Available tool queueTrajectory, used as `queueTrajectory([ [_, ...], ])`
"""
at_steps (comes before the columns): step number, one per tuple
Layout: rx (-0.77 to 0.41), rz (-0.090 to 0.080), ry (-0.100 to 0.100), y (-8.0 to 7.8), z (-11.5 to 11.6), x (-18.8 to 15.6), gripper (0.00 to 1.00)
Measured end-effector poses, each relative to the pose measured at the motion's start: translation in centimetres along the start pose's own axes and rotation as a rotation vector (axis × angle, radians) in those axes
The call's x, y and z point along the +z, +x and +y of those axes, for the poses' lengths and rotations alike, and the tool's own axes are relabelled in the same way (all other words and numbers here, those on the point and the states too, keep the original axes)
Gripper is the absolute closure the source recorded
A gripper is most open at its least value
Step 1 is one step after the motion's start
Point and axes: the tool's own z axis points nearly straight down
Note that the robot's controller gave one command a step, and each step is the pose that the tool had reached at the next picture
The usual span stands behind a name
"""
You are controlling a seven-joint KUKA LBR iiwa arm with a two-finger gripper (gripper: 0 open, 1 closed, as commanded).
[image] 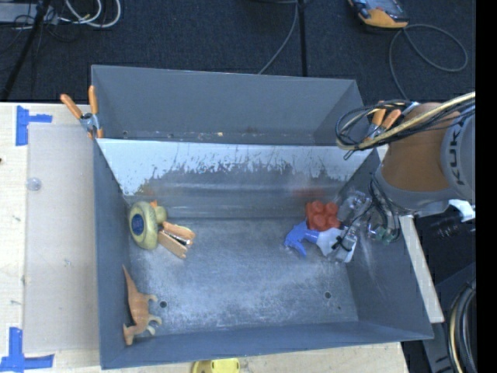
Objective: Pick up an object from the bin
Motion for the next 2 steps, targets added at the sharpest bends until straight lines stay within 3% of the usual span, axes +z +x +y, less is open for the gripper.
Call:
queueTrajectory([
  [1, 0.003, -0.003, 0.0, -1.0, 1.4, 2.4, 0.0],
  [2, 0.156, -0.005, -0.02, 1.1, 0.7, 4.2, 1.0],
])
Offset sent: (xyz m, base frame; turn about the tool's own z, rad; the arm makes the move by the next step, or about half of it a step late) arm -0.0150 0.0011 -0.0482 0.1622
